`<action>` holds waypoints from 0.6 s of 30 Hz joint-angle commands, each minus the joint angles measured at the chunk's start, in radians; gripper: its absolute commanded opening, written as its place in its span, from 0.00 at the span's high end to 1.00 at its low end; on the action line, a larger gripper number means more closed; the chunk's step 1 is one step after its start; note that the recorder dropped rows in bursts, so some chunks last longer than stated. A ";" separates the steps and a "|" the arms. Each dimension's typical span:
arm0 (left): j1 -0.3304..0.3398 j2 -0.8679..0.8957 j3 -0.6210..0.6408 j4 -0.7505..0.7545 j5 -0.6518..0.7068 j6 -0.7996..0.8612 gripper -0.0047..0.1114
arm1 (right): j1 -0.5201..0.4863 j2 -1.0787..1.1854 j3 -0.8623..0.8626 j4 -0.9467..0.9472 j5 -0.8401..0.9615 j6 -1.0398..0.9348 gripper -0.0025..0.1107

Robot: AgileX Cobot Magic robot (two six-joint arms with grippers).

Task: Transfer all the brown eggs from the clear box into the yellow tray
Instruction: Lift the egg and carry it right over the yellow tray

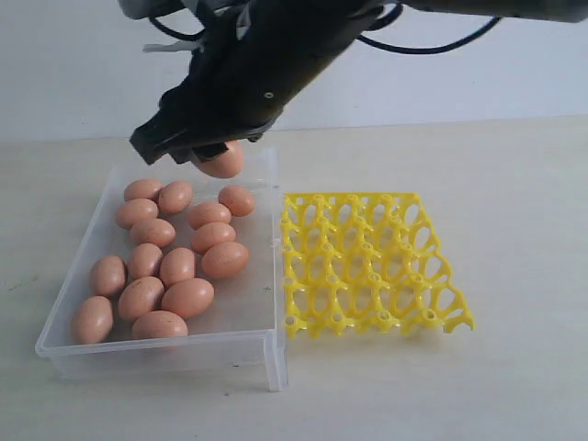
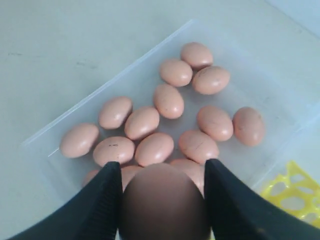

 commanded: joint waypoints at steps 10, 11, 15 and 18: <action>0.001 -0.006 -0.004 -0.007 -0.010 0.002 0.96 | -0.202 -0.225 0.623 0.059 -0.901 0.009 0.98; 0.001 -0.006 -0.004 -0.007 -0.010 0.002 0.96 | -0.211 -0.211 0.626 0.059 -0.921 0.031 0.98; 0.001 -0.006 -0.004 -0.007 -0.010 0.002 0.96 | -0.253 -0.121 0.602 -0.018 -0.974 0.196 0.98; 0.001 -0.006 -0.004 -0.007 -0.010 0.002 0.96 | -0.275 -0.041 0.553 -0.059 -0.966 0.292 0.98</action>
